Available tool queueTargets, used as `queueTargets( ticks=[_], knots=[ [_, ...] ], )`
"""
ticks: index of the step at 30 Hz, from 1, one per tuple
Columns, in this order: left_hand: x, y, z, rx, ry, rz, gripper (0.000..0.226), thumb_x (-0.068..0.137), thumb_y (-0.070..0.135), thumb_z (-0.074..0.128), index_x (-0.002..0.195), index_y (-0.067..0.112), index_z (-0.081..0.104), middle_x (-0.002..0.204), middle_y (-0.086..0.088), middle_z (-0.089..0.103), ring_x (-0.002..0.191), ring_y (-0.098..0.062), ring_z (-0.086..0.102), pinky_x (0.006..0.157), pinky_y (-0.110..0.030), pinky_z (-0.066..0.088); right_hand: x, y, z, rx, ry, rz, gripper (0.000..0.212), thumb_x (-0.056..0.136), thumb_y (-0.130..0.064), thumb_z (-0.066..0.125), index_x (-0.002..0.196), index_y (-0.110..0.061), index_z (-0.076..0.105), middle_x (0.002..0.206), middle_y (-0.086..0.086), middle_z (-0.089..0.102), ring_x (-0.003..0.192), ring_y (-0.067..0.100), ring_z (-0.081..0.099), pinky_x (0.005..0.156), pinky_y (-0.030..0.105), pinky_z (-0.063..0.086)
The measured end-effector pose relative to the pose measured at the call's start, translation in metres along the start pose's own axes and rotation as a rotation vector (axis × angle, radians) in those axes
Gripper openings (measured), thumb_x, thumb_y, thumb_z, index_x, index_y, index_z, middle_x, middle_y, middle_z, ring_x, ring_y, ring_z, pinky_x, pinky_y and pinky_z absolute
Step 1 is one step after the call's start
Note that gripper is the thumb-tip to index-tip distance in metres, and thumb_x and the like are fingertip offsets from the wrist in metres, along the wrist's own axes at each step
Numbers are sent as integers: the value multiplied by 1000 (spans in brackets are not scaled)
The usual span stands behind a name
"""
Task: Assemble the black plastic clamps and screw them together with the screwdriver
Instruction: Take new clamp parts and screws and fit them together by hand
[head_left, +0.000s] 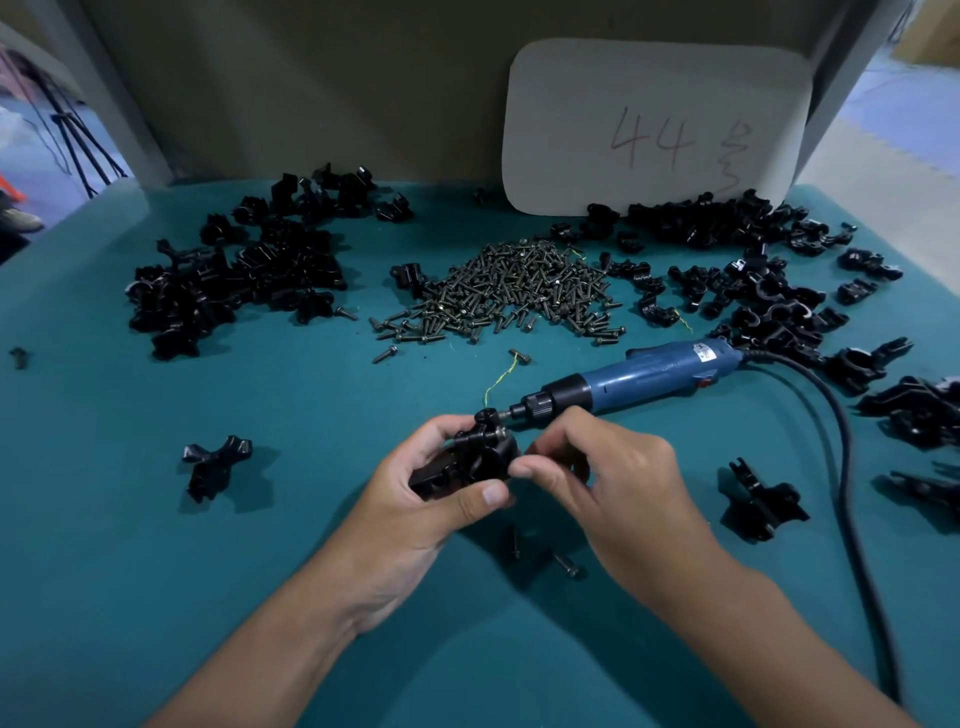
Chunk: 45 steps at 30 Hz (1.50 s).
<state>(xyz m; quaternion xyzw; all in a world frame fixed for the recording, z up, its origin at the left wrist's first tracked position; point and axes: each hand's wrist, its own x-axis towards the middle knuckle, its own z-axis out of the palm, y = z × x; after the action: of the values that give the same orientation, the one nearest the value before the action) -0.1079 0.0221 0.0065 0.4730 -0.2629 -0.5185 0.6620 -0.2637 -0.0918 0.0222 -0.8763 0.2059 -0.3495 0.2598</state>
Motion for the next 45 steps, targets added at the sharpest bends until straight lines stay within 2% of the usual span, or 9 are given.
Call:
queueTargets(
  ticks=[3, 9, 16, 20, 28, 32, 36, 40, 45],
  knots=[
    [0, 2, 0, 6, -3, 4, 68, 59, 20, 95, 118, 8, 63, 109, -12, 70, 102, -24, 63, 108, -47, 42, 2, -3, 2, -91, -55, -42, 35, 101, -40, 53, 81, -12, 53, 74, -16, 38, 66, 4, 35, 61, 15, 30],
    [2, -1, -3, 10, 21, -3, 53, 75, 4, 77, 124, 3, 59, 107, -13, 69, 97, -28, 62, 102, -43, 47, 5, -7, -14, -497, -269, -147, 24, 105, -39, 32, 91, -25, 46, 86, -13, 46, 77, 15, 42, 61, 28, 34],
    [0, -3, -2, -6, -73, -7, 49, 76, 4, 78, 121, 3, 60, 113, -16, 68, 108, -27, 63, 104, -41, 51, 3, -12, -10, -358, -435, 22, 31, 97, -50, 17, 86, -29, 37, 67, -10, 42, 64, 17, 39, 57, 35, 25],
    [0, -2, -4, 3, -82, -7, 46, 78, 4, 77, 121, 3, 60, 113, -16, 68, 109, -30, 63, 110, -48, 46, 1, -14, -9, -262, -431, 73, 37, 94, -56, 13, 74, -32, 33, 59, -8, 41, 62, 19, 42, 54, 36, 25],
    [1, -3, -6, 95, -107, 24, 46, 74, 20, 84, 116, 14, 67, 114, -13, 67, 108, -26, 62, 106, -44, 48, 2, -12, -12, -427, -255, -131, 21, 103, -35, 33, 84, -27, 33, 74, -14, 38, 66, 13, 37, 52, 33, 29],
    [1, 0, -6, 272, -111, 68, 30, 77, 23, 84, 105, 20, 73, 95, -4, 72, 84, -14, 66, 80, -22, 53, 1, -8, -13, -444, -199, -166, 20, 103, -34, 35, 87, -23, 41, 79, -15, 32, 68, 11, 28, 54, 32, 23],
    [1, 2, -4, 410, -69, 115, 22, 76, 22, 81, 96, 25, 73, 78, 5, 69, 66, -8, 60, 63, -16, 49, 2, -8, -12, -471, -189, -165, 17, 102, -32, 37, 88, -23, 42, 79, -15, 32, 69, 10, 23, 53, 29, 21],
    [1, 2, -8, 557, -61, 178, 26, 79, 31, 81, 102, 31, 70, 89, 10, 72, 80, -5, 65, 74, -16, 49, 2, -11, -11, -515, -229, -124, 20, 100, -35, 37, 85, -23, 44, 75, -14, 33, 65, 13, 27, 50, 31, 25],
    [0, -5, -9, 699, -63, 199, 35, 82, 55, 69, 111, 37, 65, 97, 7, 71, 92, -19, 66, 85, -38, 52, 1, -7, -11, -452, -335, 7, 29, 104, -52, 20, 86, -34, 34, 70, -15, 40, 64, 14, 36, 51, 37, 35]
  ],
)
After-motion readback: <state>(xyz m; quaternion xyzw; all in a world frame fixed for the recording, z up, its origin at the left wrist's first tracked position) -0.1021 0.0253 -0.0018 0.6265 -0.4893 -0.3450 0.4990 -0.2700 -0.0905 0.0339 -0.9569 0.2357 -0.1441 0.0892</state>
